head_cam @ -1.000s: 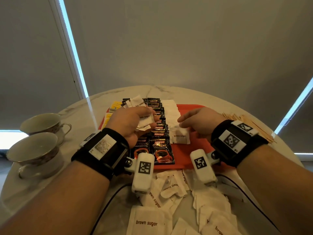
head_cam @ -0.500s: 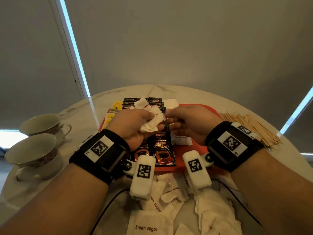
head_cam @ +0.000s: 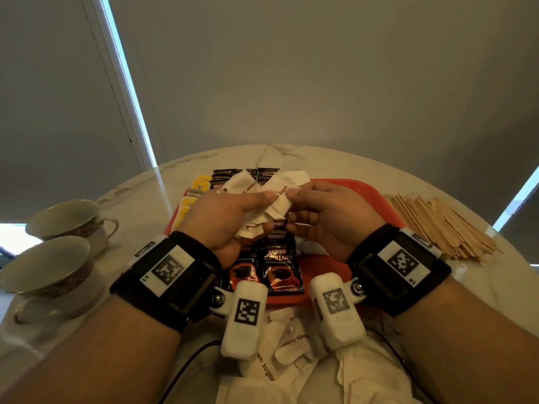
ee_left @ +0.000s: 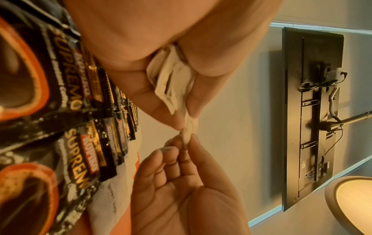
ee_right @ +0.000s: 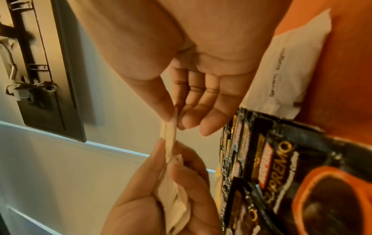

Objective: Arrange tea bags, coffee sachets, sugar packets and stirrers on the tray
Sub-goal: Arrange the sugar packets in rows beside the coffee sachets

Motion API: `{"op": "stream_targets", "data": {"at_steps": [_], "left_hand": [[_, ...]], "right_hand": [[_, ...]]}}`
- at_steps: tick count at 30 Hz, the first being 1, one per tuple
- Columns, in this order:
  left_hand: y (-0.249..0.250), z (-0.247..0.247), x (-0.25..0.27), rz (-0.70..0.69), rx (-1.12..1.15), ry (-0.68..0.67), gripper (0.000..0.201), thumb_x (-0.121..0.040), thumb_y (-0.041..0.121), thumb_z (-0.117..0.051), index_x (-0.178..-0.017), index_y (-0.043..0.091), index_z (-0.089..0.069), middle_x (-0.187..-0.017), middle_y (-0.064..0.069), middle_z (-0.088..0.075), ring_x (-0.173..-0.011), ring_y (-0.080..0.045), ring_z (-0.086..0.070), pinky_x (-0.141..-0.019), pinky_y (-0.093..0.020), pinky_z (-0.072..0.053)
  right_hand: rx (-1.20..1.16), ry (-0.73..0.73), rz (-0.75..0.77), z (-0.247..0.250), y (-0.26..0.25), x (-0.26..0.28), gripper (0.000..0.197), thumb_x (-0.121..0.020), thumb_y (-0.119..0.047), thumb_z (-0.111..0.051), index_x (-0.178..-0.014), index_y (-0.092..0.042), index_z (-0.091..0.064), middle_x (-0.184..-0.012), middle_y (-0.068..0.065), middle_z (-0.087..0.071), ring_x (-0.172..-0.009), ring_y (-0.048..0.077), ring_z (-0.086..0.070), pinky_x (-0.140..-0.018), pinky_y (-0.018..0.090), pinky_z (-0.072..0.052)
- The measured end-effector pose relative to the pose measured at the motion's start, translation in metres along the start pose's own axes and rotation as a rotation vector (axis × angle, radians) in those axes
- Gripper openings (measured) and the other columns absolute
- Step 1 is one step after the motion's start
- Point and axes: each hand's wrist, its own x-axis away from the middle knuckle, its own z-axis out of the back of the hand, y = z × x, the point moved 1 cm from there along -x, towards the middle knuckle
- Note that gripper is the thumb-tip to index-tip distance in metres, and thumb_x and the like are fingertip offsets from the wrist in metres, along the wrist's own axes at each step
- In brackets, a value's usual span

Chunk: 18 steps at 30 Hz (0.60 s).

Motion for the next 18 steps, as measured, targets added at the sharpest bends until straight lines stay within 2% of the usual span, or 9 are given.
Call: {"op": "stream_targets", "data": {"at_steps": [4,8,10,13,15,18], "left_hand": [[0.004,0.003,-0.003,-0.11,0.041,0.064,0.019,-0.085,0.011,-0.08,-0.1,0.009,-0.068,-0.097,-0.013,-0.08,-0.076,-0.022,-0.078,-0.048,-0.023,-0.053],[0.002,0.0,0.003,-0.127,-0.039,-0.04,0.035,-0.074,0.018,-0.084,-0.105,0.01,-0.07,-0.095,-0.009,-0.08,-0.078,-0.019,-0.077,-0.054,-0.025,-0.056],[0.0,-0.003,0.006,-0.113,-0.067,-0.097,0.044,-0.065,0.014,-0.084,-0.107,0.008,-0.071,-0.097,-0.01,-0.08,-0.081,-0.02,-0.076,-0.057,-0.025,-0.058],[0.0,-0.003,0.007,-0.112,-0.064,-0.097,0.049,-0.058,0.008,-0.083,-0.105,0.005,-0.071,-0.096,-0.011,-0.08,-0.082,-0.021,-0.077,-0.06,-0.025,-0.06],[0.0,-0.003,0.007,-0.111,-0.064,-0.094,0.049,-0.058,0.006,-0.081,-0.106,0.004,-0.071,-0.097,-0.013,-0.08,-0.082,-0.022,-0.078,-0.06,-0.025,-0.061],[0.001,-0.002,0.006,-0.092,-0.074,-0.077,0.049,-0.06,0.003,-0.081,-0.108,0.003,-0.069,-0.098,-0.015,-0.08,-0.081,-0.024,-0.079,-0.061,-0.026,-0.062]], "right_hand": [[0.056,-0.065,-0.01,0.0,0.002,0.002,0.013,-0.09,-0.001,-0.068,-0.102,-0.004,-0.066,-0.084,0.01,-0.071,-0.066,0.015,-0.064,-0.063,0.029,-0.059],[0.141,-0.078,0.053,-0.002,0.004,0.004,0.026,-0.088,-0.005,-0.073,-0.113,-0.003,-0.069,-0.085,0.007,-0.072,-0.067,0.014,-0.064,-0.063,0.028,-0.057],[0.14,-0.055,0.072,-0.001,0.004,0.006,0.029,-0.088,-0.009,-0.075,-0.115,-0.001,-0.068,-0.084,0.01,-0.072,-0.066,0.016,-0.064,-0.061,0.027,-0.056],[0.134,-0.023,0.061,0.001,0.004,0.006,0.035,-0.087,-0.012,-0.077,-0.116,0.005,-0.065,-0.084,0.011,-0.073,-0.066,0.019,-0.064,-0.06,0.028,-0.057],[0.131,0.005,0.054,0.002,0.004,0.005,0.035,-0.089,-0.014,-0.075,-0.113,0.008,-0.063,-0.085,0.011,-0.072,-0.064,0.017,-0.065,-0.06,0.03,-0.058],[0.118,0.096,0.063,0.004,0.001,0.004,0.018,-0.095,-0.018,-0.068,-0.098,0.0,-0.071,-0.084,0.01,-0.072,-0.066,0.019,-0.065,-0.064,0.034,-0.058]]}}
